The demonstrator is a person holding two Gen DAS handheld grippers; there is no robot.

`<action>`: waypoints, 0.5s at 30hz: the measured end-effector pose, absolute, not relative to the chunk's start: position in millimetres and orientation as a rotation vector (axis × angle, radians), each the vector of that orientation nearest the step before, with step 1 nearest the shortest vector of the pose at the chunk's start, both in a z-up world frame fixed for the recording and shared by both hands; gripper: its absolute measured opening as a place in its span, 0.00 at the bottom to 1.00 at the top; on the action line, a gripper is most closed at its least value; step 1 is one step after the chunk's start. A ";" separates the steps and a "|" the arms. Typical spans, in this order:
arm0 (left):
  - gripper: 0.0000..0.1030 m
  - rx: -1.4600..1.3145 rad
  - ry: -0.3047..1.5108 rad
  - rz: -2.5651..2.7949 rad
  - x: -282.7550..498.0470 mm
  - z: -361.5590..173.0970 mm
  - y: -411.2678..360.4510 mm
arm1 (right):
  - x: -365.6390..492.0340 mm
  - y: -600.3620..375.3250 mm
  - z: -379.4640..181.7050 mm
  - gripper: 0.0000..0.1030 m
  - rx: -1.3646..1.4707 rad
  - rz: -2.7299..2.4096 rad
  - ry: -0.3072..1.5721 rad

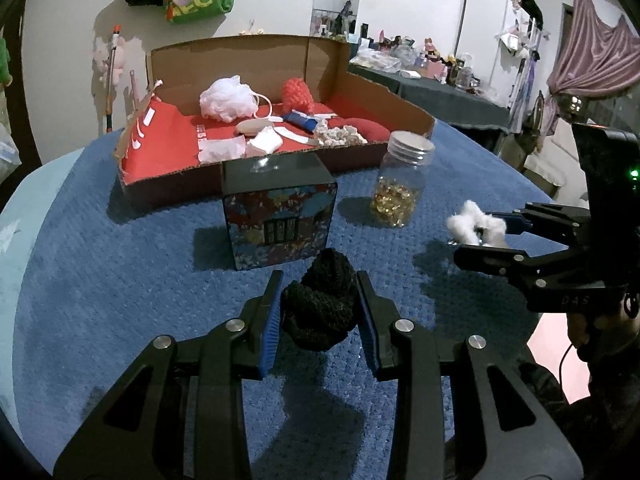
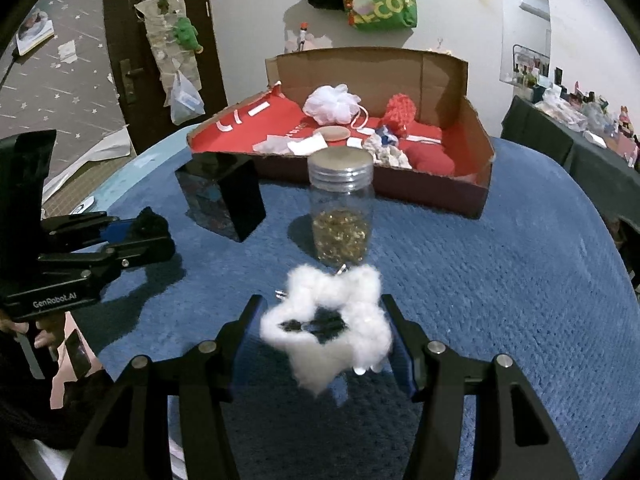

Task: Organize soft objects
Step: 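Lift and carry the black and white star scrunchies over the box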

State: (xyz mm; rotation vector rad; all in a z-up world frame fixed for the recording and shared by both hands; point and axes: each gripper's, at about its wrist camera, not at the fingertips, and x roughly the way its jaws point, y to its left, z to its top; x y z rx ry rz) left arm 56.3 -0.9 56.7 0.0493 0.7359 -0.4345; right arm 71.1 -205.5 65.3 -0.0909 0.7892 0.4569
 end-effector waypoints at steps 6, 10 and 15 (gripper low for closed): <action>0.31 0.052 0.748 -0.432 59.6 52.3 1.6 | 72.9 -205.1 61.6 0.58 -0.099 0.453 0.799; 0.31 0.062 0.767 -0.410 64.2 50.2 9.5 | 76.9 -212.9 60.3 0.58 -0.100 0.424 0.818; 0.31 0.091 0.793 -0.377 72.5 49.1 23.6 | 85.9 -221.5 62.3 0.58 -0.127 0.391 0.832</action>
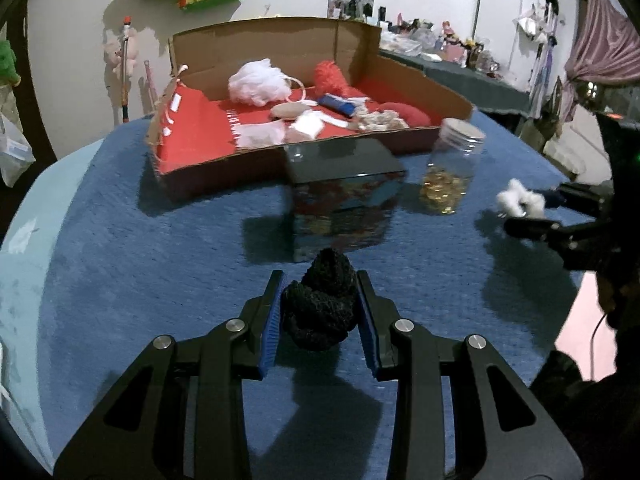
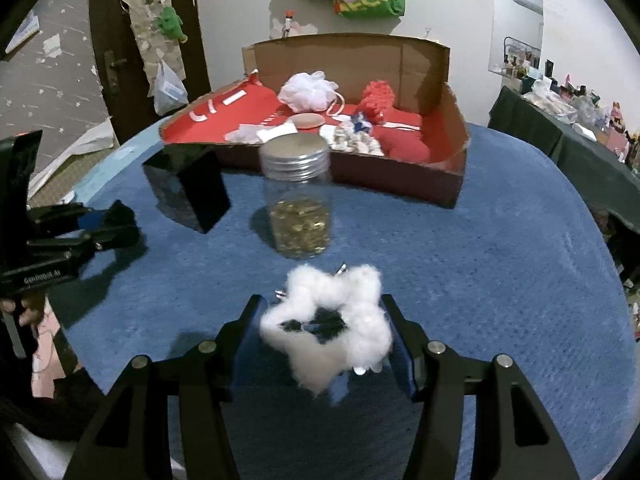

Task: Organize soft objects
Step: 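Lift and carry the black and white star scrunchies over the box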

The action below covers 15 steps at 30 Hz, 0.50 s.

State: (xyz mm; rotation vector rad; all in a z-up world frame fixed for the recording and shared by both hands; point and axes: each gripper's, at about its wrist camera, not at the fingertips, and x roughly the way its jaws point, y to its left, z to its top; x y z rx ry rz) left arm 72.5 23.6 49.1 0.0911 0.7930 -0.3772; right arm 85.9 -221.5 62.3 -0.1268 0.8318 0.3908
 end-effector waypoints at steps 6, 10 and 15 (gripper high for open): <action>0.31 0.169 0.818 -0.341 90.5 49.6 35.8 | 105.6 -225.5 65.8 0.58 -0.191 0.359 0.846; 0.31 0.205 0.836 -0.336 104.4 50.4 42.9 | 118.3 -226.4 71.5 0.58 -0.228 0.348 0.848; 0.31 0.258 0.848 -0.341 120.2 52.4 45.5 | 133.5 -227.9 77.2 0.58 -0.278 0.335 0.849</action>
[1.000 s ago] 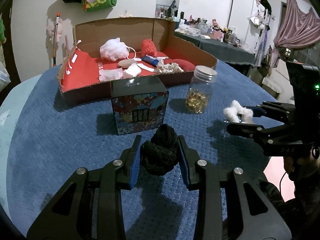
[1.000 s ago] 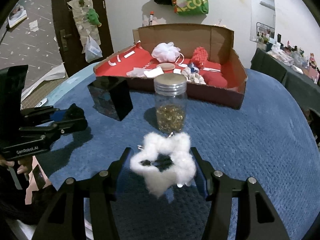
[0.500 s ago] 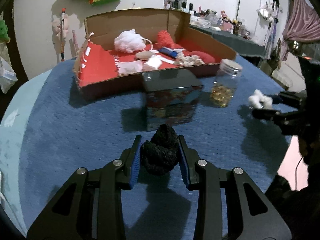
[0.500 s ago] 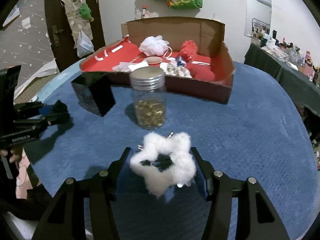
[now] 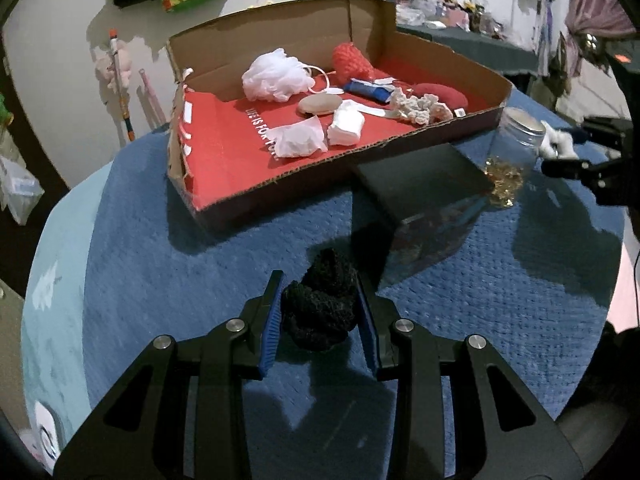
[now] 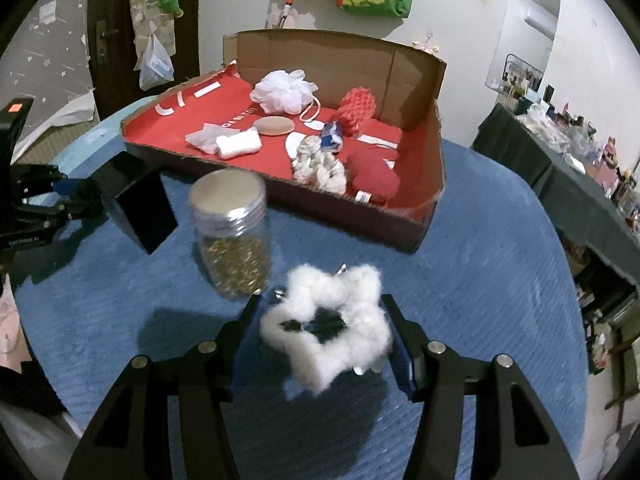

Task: Organize soft objects
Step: 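Lift and carry the black and white star scrunchies over the box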

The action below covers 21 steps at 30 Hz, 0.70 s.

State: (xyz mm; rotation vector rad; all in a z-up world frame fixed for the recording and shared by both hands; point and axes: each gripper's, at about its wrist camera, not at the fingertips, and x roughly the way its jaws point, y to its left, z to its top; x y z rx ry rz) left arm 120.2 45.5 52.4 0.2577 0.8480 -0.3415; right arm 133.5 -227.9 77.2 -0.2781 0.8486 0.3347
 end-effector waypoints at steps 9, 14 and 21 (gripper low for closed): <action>0.31 0.350 0.862 -0.379 145.0 56.6 44.0 | 153.5 -226.2 85.4 0.58 -0.343 0.345 0.856; 0.31 0.373 0.863 -0.398 154.3 60.5 45.6 | 164.9 -228.4 90.6 0.58 -0.335 0.360 0.859; 0.31 0.385 0.846 -0.423 169.6 71.8 43.1 | 180.6 -226.4 96.4 0.58 -0.337 0.389 0.858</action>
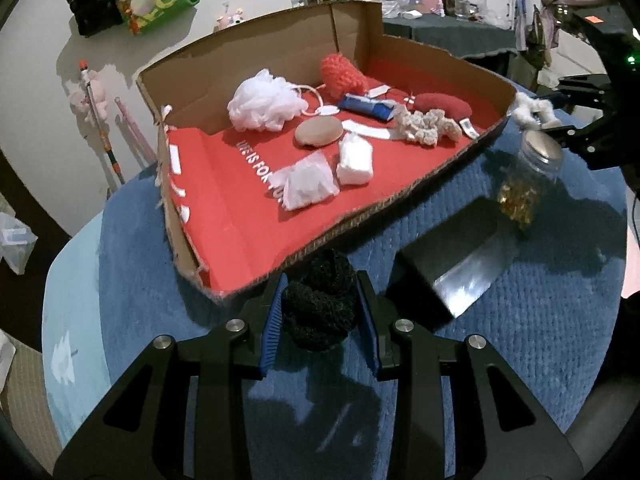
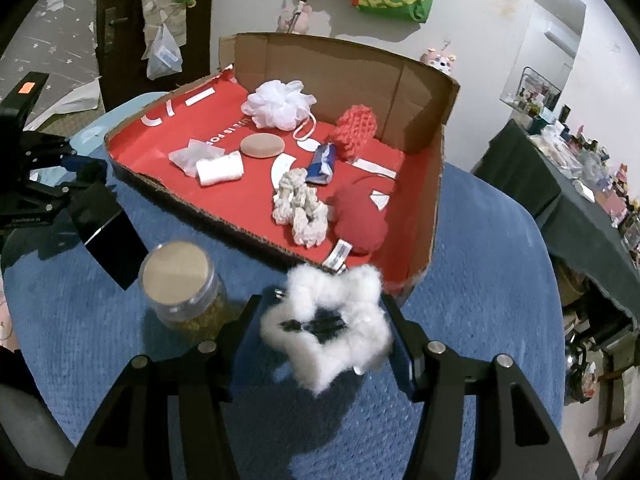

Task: Organize soft objects
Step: 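Lift and carry the black and white star scrunchies over the box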

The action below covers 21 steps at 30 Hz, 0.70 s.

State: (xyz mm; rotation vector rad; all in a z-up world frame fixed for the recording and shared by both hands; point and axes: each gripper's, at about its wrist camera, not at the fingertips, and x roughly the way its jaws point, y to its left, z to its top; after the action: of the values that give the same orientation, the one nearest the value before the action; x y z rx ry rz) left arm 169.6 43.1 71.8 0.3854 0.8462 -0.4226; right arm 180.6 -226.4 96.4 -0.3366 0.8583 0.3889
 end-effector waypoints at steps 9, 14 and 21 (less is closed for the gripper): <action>0.31 0.355 0.836 -0.472 192.2 81.8 35.9 | 203.1 -225.0 104.8 0.58 -0.297 0.434 0.859; 0.31 0.308 0.842 -0.508 209.2 87.8 30.0 | 218.3 -217.5 114.2 0.58 -0.271 0.478 0.852; 0.31 0.240 0.860 -0.530 240.6 97.0 16.8 | 252.2 -188.9 117.8 0.58 -0.234 0.596 0.882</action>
State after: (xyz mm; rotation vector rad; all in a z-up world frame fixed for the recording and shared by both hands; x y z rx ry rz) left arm 240.6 16.8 97.0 0.2403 0.8604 -0.5303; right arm 252.2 -188.9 117.8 -0.2339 0.8816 0.5959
